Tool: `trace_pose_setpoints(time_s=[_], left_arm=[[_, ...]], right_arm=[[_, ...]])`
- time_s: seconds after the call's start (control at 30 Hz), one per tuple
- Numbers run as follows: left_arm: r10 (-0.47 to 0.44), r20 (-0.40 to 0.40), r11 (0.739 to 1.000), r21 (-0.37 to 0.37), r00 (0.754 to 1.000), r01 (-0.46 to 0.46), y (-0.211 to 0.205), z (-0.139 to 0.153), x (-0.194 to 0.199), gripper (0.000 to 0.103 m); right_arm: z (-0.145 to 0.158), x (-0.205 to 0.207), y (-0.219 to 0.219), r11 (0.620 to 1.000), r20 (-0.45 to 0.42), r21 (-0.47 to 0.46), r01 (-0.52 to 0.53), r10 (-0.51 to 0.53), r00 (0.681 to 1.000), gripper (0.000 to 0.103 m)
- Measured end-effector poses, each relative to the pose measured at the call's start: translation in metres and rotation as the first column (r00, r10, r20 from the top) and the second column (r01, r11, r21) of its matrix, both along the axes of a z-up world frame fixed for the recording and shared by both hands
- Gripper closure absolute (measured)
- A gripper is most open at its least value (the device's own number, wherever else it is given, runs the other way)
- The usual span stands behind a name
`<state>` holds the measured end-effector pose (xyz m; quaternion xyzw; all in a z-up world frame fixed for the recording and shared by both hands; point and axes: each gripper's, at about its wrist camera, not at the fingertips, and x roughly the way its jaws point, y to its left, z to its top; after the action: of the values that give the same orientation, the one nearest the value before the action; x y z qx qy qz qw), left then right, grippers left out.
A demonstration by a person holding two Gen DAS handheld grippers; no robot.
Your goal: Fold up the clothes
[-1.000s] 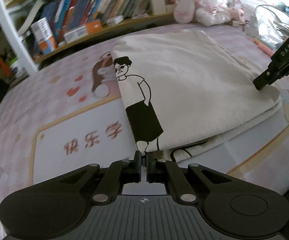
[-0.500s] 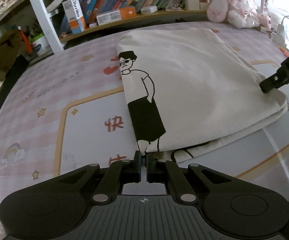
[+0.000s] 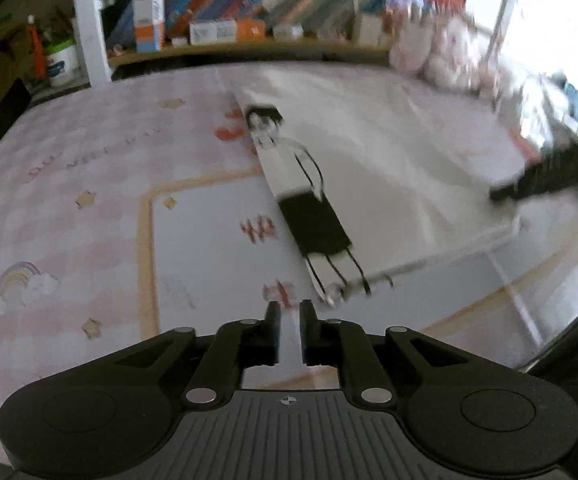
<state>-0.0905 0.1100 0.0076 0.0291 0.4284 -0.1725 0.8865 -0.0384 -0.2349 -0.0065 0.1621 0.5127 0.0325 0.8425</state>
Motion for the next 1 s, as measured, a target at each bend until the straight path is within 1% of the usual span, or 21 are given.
trace_pose_setpoints(time_s=[0.1, 0.13, 0.2, 0.23, 0.3, 0.37, 0.43, 0.5, 0.53, 0.57, 0.6, 0.67, 0.77, 0.83, 0.93, 1.0], left_arm=[[0.036, 0.019, 0.996, -0.078, 0.999, -0.034, 0.019, 0.008, 0.022, 0.088], [0.052, 0.018, 0.993, -0.108, 0.998, -0.050, 0.024, 0.009, 0.033, 0.085], [0.084, 0.015, 0.982, -0.169, 0.996, -0.080, 0.034, 0.010, 0.055, 0.081], [0.098, 0.011, 0.976, -0.198, 0.995, -0.093, 0.039, 0.010, 0.066, 0.076], [0.093, -0.016, 0.968, -0.232, 0.996, -0.094, 0.040, 0.002, 0.093, 0.075], [0.084, -0.040, 0.966, -0.240, 0.996, -0.091, 0.036, -0.007, 0.116, 0.075], [0.079, -0.072, 0.961, -0.260, 0.994, -0.095, 0.032, -0.016, 0.140, 0.075], [0.086, -0.095, 0.947, -0.303, 0.992, -0.112, 0.030, -0.022, 0.163, 0.075], [0.090, -0.107, 0.939, -0.323, 0.990, -0.120, 0.030, -0.024, 0.174, 0.075], [0.093, -0.118, 0.930, -0.344, 0.989, -0.129, 0.029, -0.027, 0.185, 0.072], [0.096, -0.131, 0.921, -0.364, 0.987, -0.138, 0.028, -0.030, 0.197, 0.070], [0.097, -0.172, 0.900, -0.405, 0.980, -0.160, 0.026, -0.037, 0.224, 0.064], [0.099, -0.230, 0.867, -0.458, 0.968, -0.198, 0.023, -0.047, 0.258, 0.060], [0.108, -0.259, 0.841, -0.492, 0.960, -0.227, 0.022, -0.051, 0.276, 0.057], [0.122, -0.292, 0.797, -0.541, 0.948, -0.270, 0.022, -0.057, 0.299, 0.057], [0.131, -0.315, 0.765, -0.571, 0.940, -0.298, 0.022, -0.061, 0.314, 0.058]], right_arm=[[0.004, -0.007, 0.001, 0.998, 0.001, -0.013, 0.065, -0.065, 0.998, 0.074], [0.007, -0.010, 0.001, 0.996, 0.006, -0.016, 0.089, -0.089, 0.996, 0.073], [0.014, -0.017, 0.003, 0.991, 0.039, -0.016, 0.136, -0.136, 0.990, 0.071], [0.018, -0.020, 0.004, 0.989, 0.063, -0.008, 0.147, -0.146, 0.987, 0.070], [0.024, -0.024, 0.007, 0.987, 0.103, 0.022, 0.156, -0.158, 0.982, 0.068], [0.022, -0.026, 0.009, 0.985, 0.098, 0.052, 0.166, -0.171, 0.980, 0.067], [0.014, -0.026, 0.012, 0.982, 0.063, 0.040, 0.187, -0.189, 0.980, 0.067], [0.006, -0.026, 0.016, 0.978, 0.026, 0.007, 0.209, -0.209, 0.978, 0.073], [0.001, -0.027, 0.018, 0.975, 0.006, -0.011, 0.223, -0.223, 0.975, 0.076], [-0.003, -0.028, 0.018, 0.971, -0.010, -0.022, 0.237, -0.237, 0.971, 0.080], [-0.006, -0.030, 0.017, 0.968, -0.013, -0.007, 0.252, -0.252, 0.968, 0.082], [-0.008, -0.031, 0.019, 0.965, -0.016, -0.007, 0.261, -0.261, 0.965, 0.082], [-0.009, -0.028, 0.023, 0.967, -0.019, -0.036, 0.254, -0.255, 0.967, 0.083], [-0.008, -0.025, 0.027, 0.967, -0.026, -0.057, 0.249, -0.251, 0.968, 0.083], [-0.008, -0.021, 0.032, 0.966, -0.035, -0.087, 0.242, -0.246, 0.969, 0.082], [-0.009, -0.021, 0.031, 0.965, -0.035, -0.084, 0.247, -0.251, 0.967, 0.082]])
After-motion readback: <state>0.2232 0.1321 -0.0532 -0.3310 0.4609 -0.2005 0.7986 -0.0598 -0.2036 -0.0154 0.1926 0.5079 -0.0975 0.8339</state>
